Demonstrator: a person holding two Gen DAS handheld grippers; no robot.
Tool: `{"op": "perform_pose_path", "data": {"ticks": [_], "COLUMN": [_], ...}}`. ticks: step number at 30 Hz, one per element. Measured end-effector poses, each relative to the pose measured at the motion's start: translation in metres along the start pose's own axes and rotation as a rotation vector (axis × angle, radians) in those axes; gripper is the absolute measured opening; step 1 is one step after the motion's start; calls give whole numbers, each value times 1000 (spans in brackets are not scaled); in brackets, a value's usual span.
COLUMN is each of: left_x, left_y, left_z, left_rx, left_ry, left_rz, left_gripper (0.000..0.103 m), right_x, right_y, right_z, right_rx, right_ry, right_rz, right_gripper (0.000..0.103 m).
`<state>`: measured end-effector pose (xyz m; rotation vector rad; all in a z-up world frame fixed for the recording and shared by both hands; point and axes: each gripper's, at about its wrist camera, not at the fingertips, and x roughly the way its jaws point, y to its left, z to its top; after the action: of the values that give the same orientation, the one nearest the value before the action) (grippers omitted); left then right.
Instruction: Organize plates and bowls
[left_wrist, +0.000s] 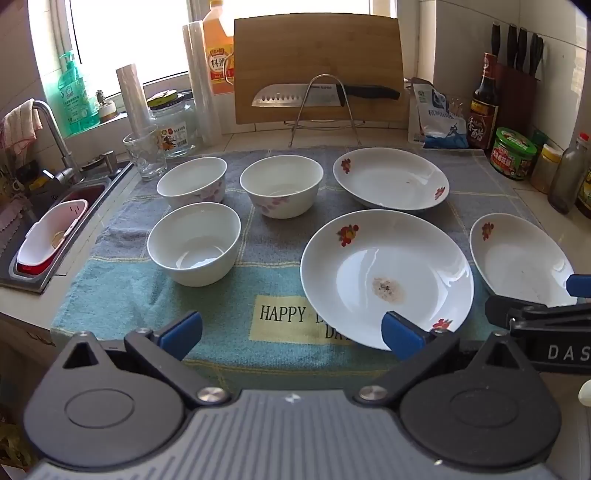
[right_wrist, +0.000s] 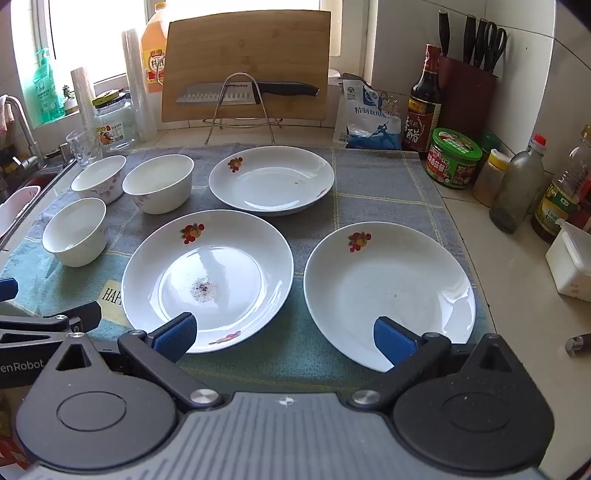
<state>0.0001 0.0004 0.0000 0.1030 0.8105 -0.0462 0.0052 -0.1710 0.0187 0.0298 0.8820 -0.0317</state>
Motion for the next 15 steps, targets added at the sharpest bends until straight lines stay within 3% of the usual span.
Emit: {"op": "perform_pose_path", "data": {"ticks": [15], "left_x": [-5], "left_y": [2], "left_z": [1], "left_rx": [-15], "left_ry": [-10], "left_rz": [-7], "left_gripper": [102], "right_x": [-10], "right_y": [-1], "right_z": [2], "right_rx": [2], "right_ry": [-7], "right_rz": [2], "right_gripper": [103]}}
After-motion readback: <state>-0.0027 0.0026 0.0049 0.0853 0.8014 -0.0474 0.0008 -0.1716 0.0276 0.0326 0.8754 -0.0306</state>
